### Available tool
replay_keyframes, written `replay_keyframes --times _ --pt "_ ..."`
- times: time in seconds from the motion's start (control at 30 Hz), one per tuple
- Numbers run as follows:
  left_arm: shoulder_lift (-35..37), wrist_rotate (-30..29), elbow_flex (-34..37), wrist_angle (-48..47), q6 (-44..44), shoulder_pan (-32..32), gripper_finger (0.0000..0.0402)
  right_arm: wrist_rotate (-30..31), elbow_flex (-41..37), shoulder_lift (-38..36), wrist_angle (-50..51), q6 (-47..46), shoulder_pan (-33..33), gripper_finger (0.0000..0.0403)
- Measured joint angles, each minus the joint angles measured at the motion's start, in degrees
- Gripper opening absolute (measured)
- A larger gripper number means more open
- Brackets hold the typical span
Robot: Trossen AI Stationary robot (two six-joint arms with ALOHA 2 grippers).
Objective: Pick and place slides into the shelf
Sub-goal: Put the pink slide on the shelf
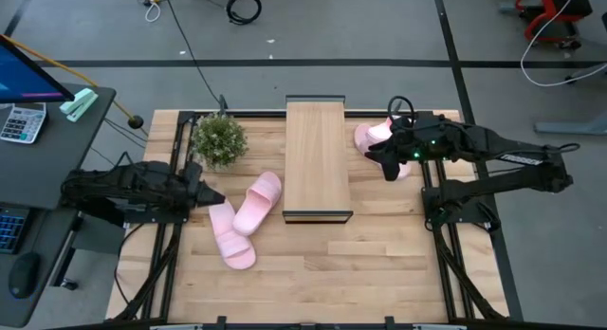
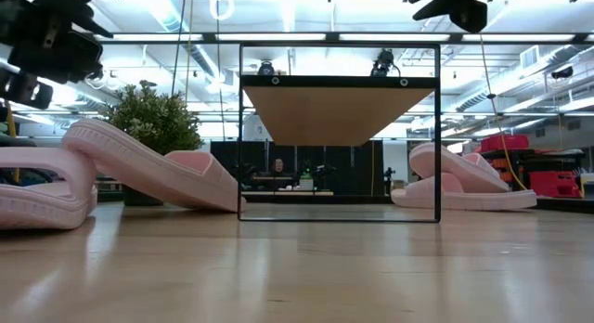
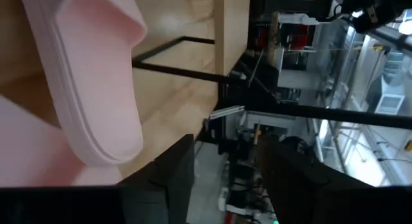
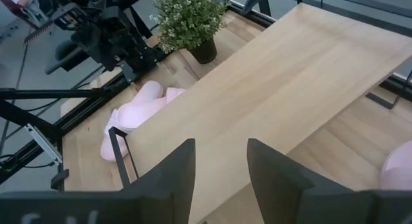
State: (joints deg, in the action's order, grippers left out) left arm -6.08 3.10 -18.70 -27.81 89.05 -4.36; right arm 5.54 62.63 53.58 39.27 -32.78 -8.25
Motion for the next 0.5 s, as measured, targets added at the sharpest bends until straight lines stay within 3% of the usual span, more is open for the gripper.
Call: replay_keyframes --times 0.13,0.3,0.5 --pt "-0.29 -0.30 0.04 -0.11 0.06 0.02 0.0178 -0.01 0.00 -0.02 -0.02 1.29 0.00 0.0149" --pt "-3.01 5.91 0.11 -2.79 3.66 0.00 0.0174 0.00 -0.02 -0.02 0.00 1.40 0.02 0.0149" --pt "-9.45 9.13 0.09 -2.91 5.27 -0.02 0.0208 -0.59 -0.02 -0.04 0.15 2.47 0.13 0.0149"
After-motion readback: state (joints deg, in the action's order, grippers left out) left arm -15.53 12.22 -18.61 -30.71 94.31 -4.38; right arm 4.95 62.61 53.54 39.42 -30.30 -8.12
